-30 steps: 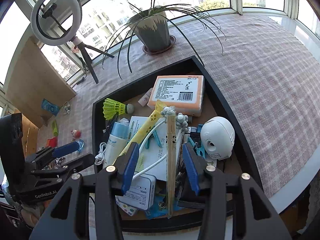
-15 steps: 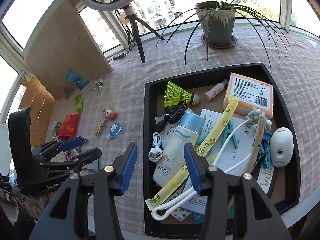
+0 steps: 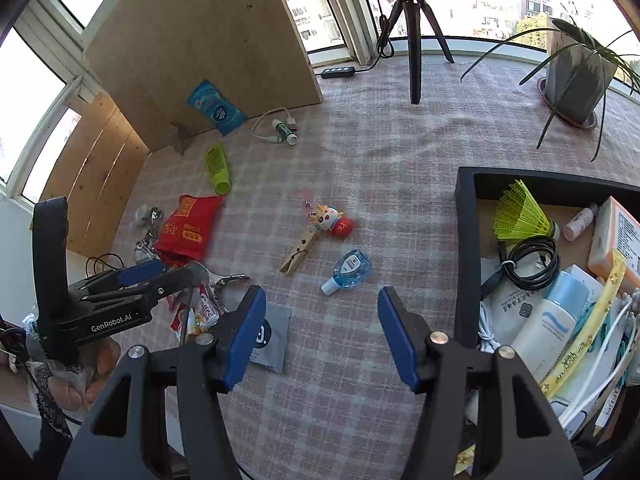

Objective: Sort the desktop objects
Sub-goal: 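Move the left gripper to the red snack bag and close on it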

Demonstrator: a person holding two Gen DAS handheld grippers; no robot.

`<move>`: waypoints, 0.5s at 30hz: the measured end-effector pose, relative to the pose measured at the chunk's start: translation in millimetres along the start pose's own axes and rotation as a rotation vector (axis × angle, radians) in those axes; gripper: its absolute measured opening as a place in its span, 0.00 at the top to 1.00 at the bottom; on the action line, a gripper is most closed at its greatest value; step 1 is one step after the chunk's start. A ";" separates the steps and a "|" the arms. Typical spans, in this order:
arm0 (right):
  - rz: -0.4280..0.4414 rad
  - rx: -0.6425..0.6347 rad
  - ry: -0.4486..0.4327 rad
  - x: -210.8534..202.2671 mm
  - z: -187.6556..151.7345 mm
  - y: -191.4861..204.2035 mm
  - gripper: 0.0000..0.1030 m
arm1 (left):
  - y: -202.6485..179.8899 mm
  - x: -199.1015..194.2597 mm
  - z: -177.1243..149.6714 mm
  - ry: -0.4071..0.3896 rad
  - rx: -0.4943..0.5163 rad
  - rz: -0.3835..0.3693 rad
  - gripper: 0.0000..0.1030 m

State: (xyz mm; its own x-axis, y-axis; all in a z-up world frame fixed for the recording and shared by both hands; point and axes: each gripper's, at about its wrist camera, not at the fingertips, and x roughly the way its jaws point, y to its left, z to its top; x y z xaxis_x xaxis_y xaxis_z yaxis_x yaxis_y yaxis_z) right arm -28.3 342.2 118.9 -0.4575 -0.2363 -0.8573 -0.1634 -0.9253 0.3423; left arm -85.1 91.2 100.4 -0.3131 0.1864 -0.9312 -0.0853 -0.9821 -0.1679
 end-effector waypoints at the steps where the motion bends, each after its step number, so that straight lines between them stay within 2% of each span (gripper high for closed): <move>1: 0.005 -0.007 0.009 7.3 4.3 8.4 0.44 | 10.9 1.4 2.9 0.000 -0.014 0.000 0.35; 7: 0.061 -0.042 0.069 53.9 26.9 61.0 0.42 | 64.8 10.5 20.4 -0.006 -0.041 0.016 0.34; 10: 0.060 -0.071 0.087 77.2 38.8 86.7 0.41 | 83.7 17.7 28.3 0.006 -0.045 0.017 0.32; 15: 0.080 -0.092 0.140 119.7 56.4 123.0 0.40 | 106.0 34.2 38.7 0.042 -0.065 -0.031 0.28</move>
State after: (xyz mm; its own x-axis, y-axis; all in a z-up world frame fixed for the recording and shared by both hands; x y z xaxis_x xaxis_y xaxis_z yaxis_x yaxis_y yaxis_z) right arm -152.5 216.8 80.1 -0.3384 -0.3434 -0.8761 -0.0477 -0.9236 0.3804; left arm -141.5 -5.5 63.3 -0.2709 0.2165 -0.9380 -0.0322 -0.9759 -0.2159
